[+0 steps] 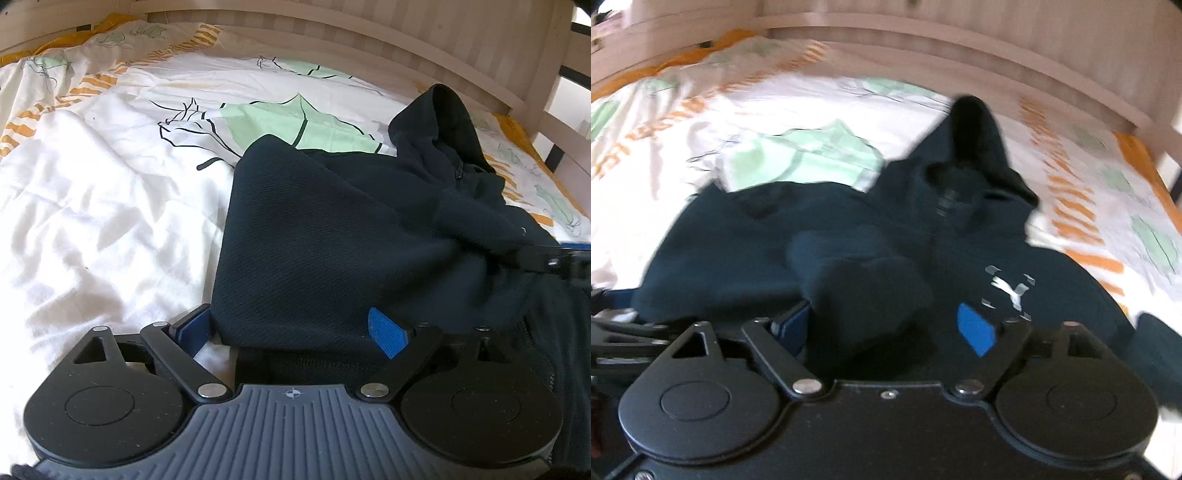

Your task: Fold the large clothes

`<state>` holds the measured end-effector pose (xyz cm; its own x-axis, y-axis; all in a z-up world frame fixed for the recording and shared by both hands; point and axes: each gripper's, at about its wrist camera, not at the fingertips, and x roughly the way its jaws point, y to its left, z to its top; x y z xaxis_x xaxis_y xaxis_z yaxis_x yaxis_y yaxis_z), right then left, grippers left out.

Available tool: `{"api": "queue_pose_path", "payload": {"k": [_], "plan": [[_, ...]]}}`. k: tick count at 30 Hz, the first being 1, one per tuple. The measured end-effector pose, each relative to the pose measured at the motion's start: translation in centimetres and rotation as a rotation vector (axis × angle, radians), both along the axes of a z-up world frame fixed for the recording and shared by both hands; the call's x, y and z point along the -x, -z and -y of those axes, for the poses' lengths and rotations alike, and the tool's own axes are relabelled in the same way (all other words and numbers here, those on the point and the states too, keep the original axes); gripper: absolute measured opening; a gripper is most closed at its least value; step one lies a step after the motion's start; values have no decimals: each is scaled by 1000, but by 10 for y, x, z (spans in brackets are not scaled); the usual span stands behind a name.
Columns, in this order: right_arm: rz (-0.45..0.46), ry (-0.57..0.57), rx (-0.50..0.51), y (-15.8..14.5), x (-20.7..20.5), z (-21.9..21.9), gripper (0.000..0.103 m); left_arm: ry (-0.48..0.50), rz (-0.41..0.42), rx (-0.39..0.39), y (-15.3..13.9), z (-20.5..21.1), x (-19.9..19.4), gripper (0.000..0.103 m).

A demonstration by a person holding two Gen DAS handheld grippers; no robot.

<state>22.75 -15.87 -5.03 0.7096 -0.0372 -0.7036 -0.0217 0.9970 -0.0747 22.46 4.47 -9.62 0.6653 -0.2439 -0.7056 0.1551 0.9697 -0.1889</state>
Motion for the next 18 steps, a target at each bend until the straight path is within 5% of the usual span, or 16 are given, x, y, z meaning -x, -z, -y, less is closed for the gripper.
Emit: {"api": "queue_pose_path", "payload": {"k": [6, 11, 18], "plan": [[-31, 116, -163, 3, 21, 60, 84, -1, 6, 0, 1, 0, 3, 93], [-34, 177, -206, 10, 35, 78, 84, -5, 5, 4, 0, -2, 4, 93], [-41, 194, -425, 17, 35, 109, 85, -16, 0, 16, -4, -4, 7, 93]]}}
